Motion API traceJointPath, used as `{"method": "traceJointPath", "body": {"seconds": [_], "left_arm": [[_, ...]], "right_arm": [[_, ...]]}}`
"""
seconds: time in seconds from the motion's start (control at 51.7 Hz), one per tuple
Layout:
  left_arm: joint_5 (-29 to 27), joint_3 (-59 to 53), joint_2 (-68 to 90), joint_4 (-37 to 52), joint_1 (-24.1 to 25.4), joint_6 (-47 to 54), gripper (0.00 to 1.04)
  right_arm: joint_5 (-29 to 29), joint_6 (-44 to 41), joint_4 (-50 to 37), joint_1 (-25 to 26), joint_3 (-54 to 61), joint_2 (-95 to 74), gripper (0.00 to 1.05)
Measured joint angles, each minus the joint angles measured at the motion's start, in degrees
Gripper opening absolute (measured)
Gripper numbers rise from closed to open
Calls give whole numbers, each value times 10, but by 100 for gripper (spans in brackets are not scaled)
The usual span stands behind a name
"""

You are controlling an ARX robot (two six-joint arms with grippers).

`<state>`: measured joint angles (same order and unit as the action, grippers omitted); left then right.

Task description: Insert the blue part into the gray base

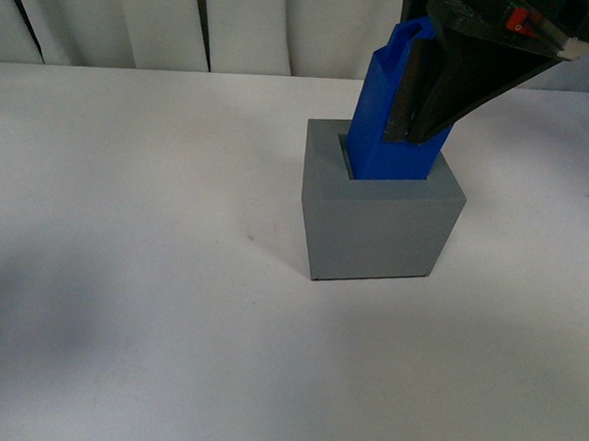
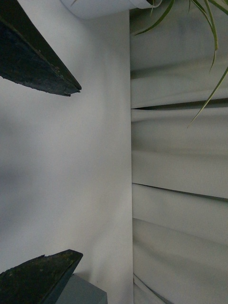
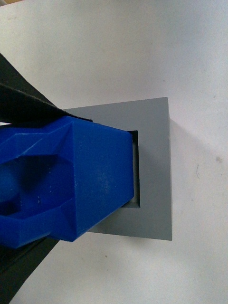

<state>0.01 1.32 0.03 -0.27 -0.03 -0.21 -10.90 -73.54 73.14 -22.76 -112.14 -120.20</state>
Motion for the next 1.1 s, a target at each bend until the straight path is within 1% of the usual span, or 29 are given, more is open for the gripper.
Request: {"method": "traceJointPath", "body": {"seconds": [0.232, 0.252, 0.348, 0.445, 0.465, 0.503, 0.542, 0.561, 0.658, 0.755, 0.852, 0.91, 1.006, 1.045, 1.065, 1.103], "left_arm": [[0, 0, 0, 0, 0, 0, 99], [0, 0, 0, 0, 0, 0, 99], [0, 0, 0, 0, 0, 0, 99], [0, 0, 0, 0, 0, 0, 99], [0, 0, 0, 0, 0, 0, 99], [0, 0, 0, 0, 0, 0, 99], [0, 0, 0, 0, 0, 0, 99], [0, 0, 0, 0, 0, 0, 99], [0, 0, 0, 0, 0, 0, 99], [0, 0, 0, 0, 0, 0, 99], [0, 0, 0, 0, 0, 0, 99], [0, 0, 0, 0, 0, 0, 99], [0, 0, 0, 0, 0, 0, 99], [0, 0, 0, 0, 0, 0, 99], [0, 0, 0, 0, 0, 0, 99], [0, 0, 0, 0, 0, 0, 99]], "right_arm": [[1, -2, -11, 0, 12, 1, 47], [0, -2, -12, 0, 13, 1, 48], [-3, 0, -17, 0, 16, 2, 66], [-22, 7, -24, 3, 16, 8, 84], [-28, 10, -29, 4, 16, 11, 89], [-36, 14, -35, 7, 16, 16, 95], [-43, 19, -42, 9, 17, 21, 99], [-45, 21, -45, 10, 18, 24, 99], [-68, 33, -71, 20, 33, 48, 97], [-101, 55, -121, 39, 79, 98, 97], [-138, 85, -208, 64, 162, 167, 97], [-149, 107, -260, 76, 204, 200, 97], [-179, 169, -390, 105, 311, 278, 97], [-181, 186, -424, 112, 339, 297, 97], [-179, 208, -465, 120, 372, 318, 97], [-178, 230, -508, 128, 406, 340, 97]]}}
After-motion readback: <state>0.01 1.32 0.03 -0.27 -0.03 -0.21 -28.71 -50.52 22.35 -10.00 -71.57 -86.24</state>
